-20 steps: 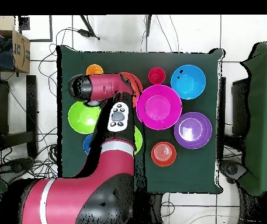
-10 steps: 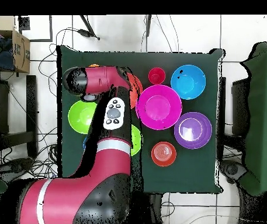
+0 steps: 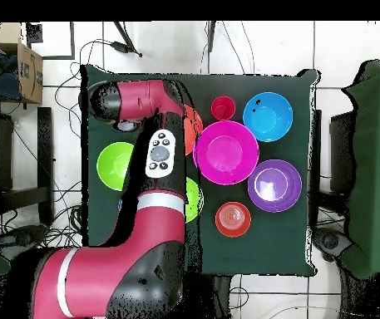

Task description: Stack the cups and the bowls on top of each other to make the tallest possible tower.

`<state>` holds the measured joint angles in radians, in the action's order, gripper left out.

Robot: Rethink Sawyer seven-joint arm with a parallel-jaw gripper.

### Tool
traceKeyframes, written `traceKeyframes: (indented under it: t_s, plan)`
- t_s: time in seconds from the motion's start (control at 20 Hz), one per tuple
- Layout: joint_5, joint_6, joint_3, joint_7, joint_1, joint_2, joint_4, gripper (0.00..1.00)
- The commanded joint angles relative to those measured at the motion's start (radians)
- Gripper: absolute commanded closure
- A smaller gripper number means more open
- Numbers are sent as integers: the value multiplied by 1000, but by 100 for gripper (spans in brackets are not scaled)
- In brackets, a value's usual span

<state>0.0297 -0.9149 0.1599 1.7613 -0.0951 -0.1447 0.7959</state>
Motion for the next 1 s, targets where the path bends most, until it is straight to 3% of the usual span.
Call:
traceKeyframes:
  t_s: [0.05,0.55,0.9,1.0]
  plan:
    - [-13,-219,-24,78,-1,57,-176,0]
    - [-16,-256,-16,36,12,75,-221,0]
    - [6,-267,-19,71,12,51,-153,0]
    - [8,-310,-17,56,14,60,-173,0]
